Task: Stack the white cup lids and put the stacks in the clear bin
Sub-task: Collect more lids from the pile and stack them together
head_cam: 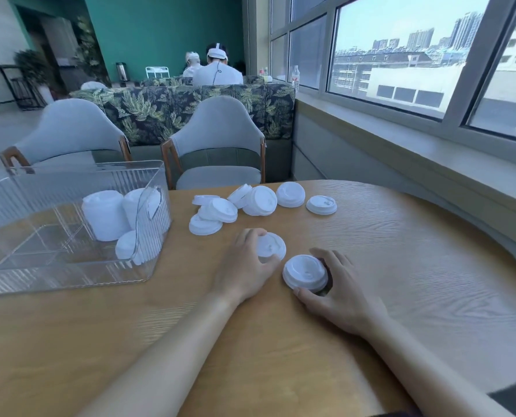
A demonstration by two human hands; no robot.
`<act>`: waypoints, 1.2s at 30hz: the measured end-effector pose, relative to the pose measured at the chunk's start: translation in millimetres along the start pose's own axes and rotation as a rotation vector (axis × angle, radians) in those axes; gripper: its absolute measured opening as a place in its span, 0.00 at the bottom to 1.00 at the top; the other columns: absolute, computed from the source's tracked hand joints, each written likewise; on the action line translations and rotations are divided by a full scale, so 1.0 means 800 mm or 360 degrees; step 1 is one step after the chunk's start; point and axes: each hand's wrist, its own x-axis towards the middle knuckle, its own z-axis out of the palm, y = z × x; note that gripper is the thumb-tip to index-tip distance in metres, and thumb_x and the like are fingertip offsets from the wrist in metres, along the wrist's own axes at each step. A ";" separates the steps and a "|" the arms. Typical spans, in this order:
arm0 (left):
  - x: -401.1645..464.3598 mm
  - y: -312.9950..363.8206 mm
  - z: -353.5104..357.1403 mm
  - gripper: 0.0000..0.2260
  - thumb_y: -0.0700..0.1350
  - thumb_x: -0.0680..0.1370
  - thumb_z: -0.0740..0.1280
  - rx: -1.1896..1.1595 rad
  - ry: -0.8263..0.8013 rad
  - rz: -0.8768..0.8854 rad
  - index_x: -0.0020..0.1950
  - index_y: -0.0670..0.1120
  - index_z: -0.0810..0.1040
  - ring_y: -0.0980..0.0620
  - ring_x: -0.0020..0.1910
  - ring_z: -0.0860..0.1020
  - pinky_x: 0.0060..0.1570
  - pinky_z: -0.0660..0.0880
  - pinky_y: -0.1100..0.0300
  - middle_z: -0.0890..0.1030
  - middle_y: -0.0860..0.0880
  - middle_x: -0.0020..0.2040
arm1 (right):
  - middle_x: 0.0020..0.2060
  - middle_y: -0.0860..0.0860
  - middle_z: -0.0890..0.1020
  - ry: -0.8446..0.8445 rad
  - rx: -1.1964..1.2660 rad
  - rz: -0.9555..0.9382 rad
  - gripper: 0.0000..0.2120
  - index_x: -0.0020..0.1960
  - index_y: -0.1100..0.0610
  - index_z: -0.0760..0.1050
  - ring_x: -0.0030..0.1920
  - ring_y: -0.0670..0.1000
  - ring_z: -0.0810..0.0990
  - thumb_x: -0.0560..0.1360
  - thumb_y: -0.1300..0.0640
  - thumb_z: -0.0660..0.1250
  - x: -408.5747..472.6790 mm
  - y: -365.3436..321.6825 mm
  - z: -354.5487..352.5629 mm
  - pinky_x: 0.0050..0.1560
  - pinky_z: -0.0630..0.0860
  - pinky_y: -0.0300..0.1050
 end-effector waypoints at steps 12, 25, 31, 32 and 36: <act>-0.054 -0.011 -0.029 0.30 0.57 0.78 0.68 0.0040 -0.0145 0.0001 0.78 0.54 0.66 0.56 0.74 0.67 0.73 0.67 0.53 0.68 0.58 0.76 | 0.58 0.33 0.71 -0.0023 -0.0013 -0.0081 0.37 0.69 0.41 0.65 0.64 0.37 0.67 0.65 0.27 0.68 -0.044 -0.026 -0.002 0.63 0.71 0.41; -0.061 -0.013 -0.029 0.30 0.64 0.74 0.72 -0.0053 0.0028 -0.0042 0.73 0.56 0.71 0.58 0.64 0.74 0.65 0.73 0.53 0.75 0.60 0.64 | 0.60 0.33 0.70 -0.0051 -0.0042 -0.0045 0.37 0.71 0.43 0.65 0.66 0.39 0.66 0.65 0.31 0.65 -0.044 -0.025 -0.003 0.63 0.70 0.40; -0.067 -0.005 -0.031 0.28 0.66 0.73 0.73 -0.0298 -0.0039 0.0029 0.69 0.57 0.75 0.61 0.60 0.78 0.62 0.77 0.56 0.81 0.60 0.60 | 0.59 0.32 0.71 -0.0076 -0.0031 -0.0018 0.34 0.68 0.40 0.65 0.66 0.37 0.66 0.67 0.30 0.68 -0.044 -0.028 -0.005 0.61 0.72 0.41; -0.068 -0.004 -0.030 0.29 0.67 0.73 0.73 -0.0316 -0.0060 0.0038 0.70 0.57 0.76 0.61 0.61 0.78 0.62 0.77 0.56 0.81 0.61 0.61 | 0.59 0.32 0.71 -0.0081 -0.0027 -0.0019 0.33 0.68 0.40 0.65 0.65 0.37 0.66 0.67 0.30 0.68 -0.044 -0.028 -0.005 0.61 0.72 0.40; -0.076 0.009 -0.026 0.31 0.63 0.73 0.76 -0.0356 -0.0128 0.0062 0.73 0.55 0.74 0.68 0.62 0.76 0.63 0.73 0.68 0.79 0.66 0.60 | 0.59 0.35 0.72 -0.0100 0.0024 -0.0015 0.34 0.69 0.43 0.66 0.64 0.38 0.67 0.67 0.32 0.65 -0.042 -0.025 -0.002 0.61 0.70 0.39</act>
